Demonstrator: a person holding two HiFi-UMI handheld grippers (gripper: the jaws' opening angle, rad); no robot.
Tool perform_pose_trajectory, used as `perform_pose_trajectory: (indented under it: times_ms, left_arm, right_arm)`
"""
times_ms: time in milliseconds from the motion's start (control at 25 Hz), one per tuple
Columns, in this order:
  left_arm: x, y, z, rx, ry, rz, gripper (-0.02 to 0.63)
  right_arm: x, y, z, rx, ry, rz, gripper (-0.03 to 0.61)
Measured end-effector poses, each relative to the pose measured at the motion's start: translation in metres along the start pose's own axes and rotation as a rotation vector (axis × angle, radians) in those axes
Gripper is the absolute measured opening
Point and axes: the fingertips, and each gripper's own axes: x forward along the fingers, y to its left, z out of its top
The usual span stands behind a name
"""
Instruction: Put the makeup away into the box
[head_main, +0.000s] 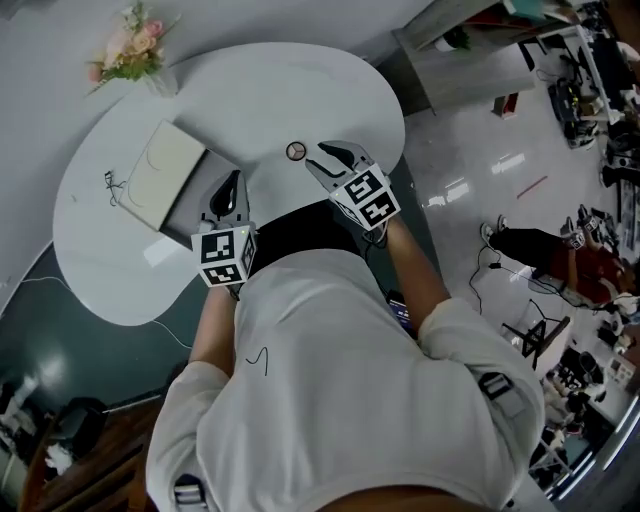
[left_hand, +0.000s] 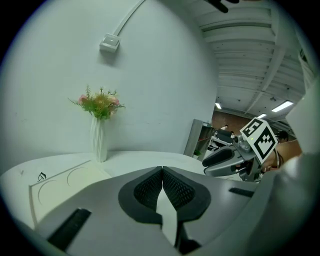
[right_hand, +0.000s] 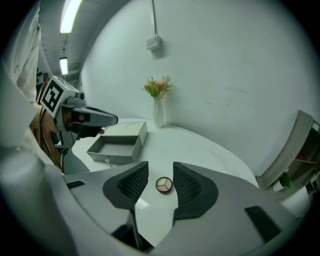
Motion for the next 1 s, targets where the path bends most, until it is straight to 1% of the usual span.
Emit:
perform_pose_trajectory:
  times_ms: [160, 280, 400, 520, 600, 680, 800, 920, 960, 1000]
  left_arm:
    - [0.011, 0.007, -0.012, -0.079, 0.035, 0.100, 0.018]
    - [0.014, 0.006, -0.019, -0.112, 0.059, 0.178, 0.018]
    - [0.016, 0.002, -0.025, -0.141, 0.073, 0.240, 0.018]
    - [0.011, 0.000, -0.035, -0.188, 0.081, 0.311, 0.018]
    - [0.003, 0.000, -0.043, -0.228, 0.083, 0.370, 0.018]
    - [-0.007, 0.001, -0.052, -0.265, 0.086, 0.427, 0.018]
    - [-0.022, 0.002, -0.064, -0.306, 0.094, 0.499, 0.018]
    - [-0.034, 0.004, -0.071, -0.336, 0.093, 0.552, 0.018]
    - [-0.037, 0.005, -0.072, -0.342, 0.089, 0.566, 0.018]
    - [-0.040, 0.007, -0.072, -0.348, 0.085, 0.579, 0.018]
  right_arm:
    - [0.025, -0.011, -0.018, -0.048, 0.062, 0.103, 0.170]
    - [0.042, -0.014, -0.033, -0.092, 0.100, 0.180, 0.189]
    - [0.060, -0.016, -0.050, -0.126, 0.140, 0.255, 0.199]
    - [0.078, -0.016, -0.068, -0.176, 0.191, 0.319, 0.213]
    - [0.088, -0.015, -0.073, -0.221, 0.210, 0.346, 0.224]
    - [0.098, -0.014, -0.076, -0.286, 0.220, 0.368, 0.230]
    - [0.114, -0.008, -0.085, -0.373, 0.252, 0.400, 0.245]
    - [0.126, -0.005, -0.092, -0.417, 0.281, 0.413, 0.247]
    - [0.128, -0.005, -0.092, -0.430, 0.286, 0.410, 0.224]
    - [0.129, -0.005, -0.092, -0.438, 0.289, 0.410, 0.224]
